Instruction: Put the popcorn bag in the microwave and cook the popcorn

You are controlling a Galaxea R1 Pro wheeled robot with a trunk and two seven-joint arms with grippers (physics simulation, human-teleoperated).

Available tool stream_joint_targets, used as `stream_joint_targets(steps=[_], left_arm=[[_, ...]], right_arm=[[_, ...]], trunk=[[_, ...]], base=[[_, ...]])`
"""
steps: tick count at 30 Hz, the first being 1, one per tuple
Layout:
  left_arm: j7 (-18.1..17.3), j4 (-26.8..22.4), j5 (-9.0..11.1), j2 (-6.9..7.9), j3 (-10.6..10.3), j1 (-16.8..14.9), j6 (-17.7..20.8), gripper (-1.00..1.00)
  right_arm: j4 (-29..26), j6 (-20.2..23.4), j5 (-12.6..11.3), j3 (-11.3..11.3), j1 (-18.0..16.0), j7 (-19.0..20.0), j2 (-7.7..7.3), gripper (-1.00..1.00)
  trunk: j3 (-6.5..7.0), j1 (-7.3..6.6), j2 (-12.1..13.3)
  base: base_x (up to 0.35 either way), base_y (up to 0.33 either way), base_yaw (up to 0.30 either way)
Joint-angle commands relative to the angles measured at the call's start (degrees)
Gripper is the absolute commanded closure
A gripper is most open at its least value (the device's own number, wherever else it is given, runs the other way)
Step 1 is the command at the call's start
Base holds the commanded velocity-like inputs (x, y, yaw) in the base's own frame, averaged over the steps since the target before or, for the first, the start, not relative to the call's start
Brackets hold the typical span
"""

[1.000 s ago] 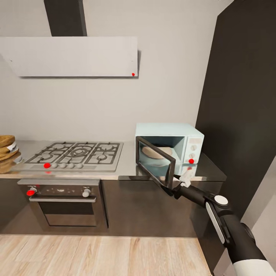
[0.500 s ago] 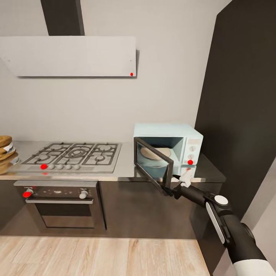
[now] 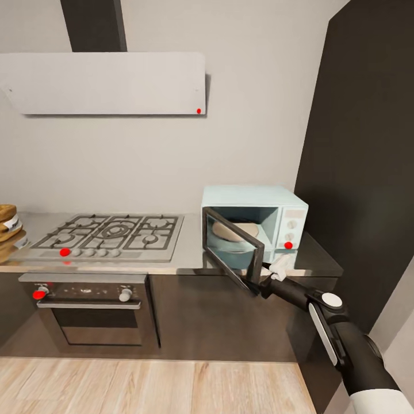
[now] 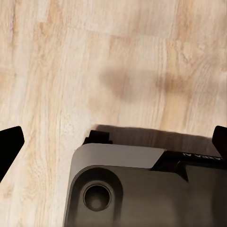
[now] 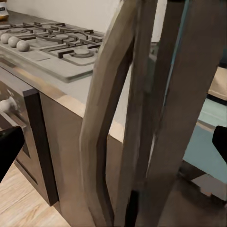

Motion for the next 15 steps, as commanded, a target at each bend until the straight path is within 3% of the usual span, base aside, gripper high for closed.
stream_joint_targets(steps=[1,10,15], left_arm=[[0.05,0.05,-0.04,-0.02,0.24,-0.04,-0.19,-1.0],[0.05,0.05,-0.04,-0.01,0.25,-0.04,-0.19,-1.0],[0.05,0.05,-0.04,-0.01,0.25,-0.04,-0.19,-1.0]], right_arm=[[-0.09,0.38,0.19,-0.05,-0.04,0.25,0.0,-1.0],[-0.1,0.45,0.17,0.98,-0.04,0.25,0.01,-1.0],[-0.1,0.45,0.17,1.55,-0.04,0.25,-0.01,-1.0]], trunk=[[-0.07,0.02,-0.04],[-0.07,0.02,-0.04],[-0.07,0.02,-0.04]], base=[[0.075,0.056,0.0],[0.013,0.023,0.0],[0.0,0.223,0.0]])
